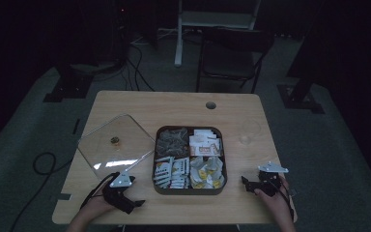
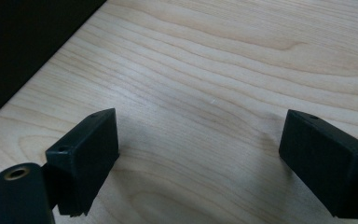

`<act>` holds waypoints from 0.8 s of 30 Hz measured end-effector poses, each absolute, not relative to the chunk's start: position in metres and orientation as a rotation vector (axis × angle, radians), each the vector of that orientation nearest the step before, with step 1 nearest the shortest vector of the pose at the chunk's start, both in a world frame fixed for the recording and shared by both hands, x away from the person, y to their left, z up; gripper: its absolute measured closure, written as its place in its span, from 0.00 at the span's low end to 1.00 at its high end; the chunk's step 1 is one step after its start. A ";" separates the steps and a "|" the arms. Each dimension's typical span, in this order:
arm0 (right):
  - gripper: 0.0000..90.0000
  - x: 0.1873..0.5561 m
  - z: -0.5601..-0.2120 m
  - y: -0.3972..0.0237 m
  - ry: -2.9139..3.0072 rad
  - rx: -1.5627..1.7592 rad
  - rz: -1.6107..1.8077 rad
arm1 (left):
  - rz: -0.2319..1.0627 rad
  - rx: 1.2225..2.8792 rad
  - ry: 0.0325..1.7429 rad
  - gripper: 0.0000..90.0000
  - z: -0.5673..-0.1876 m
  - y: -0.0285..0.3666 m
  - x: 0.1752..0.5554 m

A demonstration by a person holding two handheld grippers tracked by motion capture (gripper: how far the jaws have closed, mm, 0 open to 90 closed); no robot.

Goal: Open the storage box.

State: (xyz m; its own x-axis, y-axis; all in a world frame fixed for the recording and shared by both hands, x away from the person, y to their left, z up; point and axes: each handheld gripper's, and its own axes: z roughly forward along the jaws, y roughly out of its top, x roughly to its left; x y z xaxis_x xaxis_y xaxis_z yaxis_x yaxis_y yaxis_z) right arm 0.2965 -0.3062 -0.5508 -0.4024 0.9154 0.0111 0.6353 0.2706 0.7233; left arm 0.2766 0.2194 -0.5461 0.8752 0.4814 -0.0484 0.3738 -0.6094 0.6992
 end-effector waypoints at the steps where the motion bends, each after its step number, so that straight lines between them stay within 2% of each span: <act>1: 0.13 0.296 -0.551 -0.306 2.136 1.402 0.923 | 0.188 2.294 0.612 0.02 -0.546 0.219 0.276; 6: 0.13 0.296 -0.551 -0.306 2.136 1.402 0.924 | 0.256 2.333 0.588 0.02 -0.547 0.214 0.272; 24: 0.13 0.297 -0.551 -0.306 2.137 1.401 0.922 | 0.275 2.321 0.646 0.02 -0.547 0.212 0.269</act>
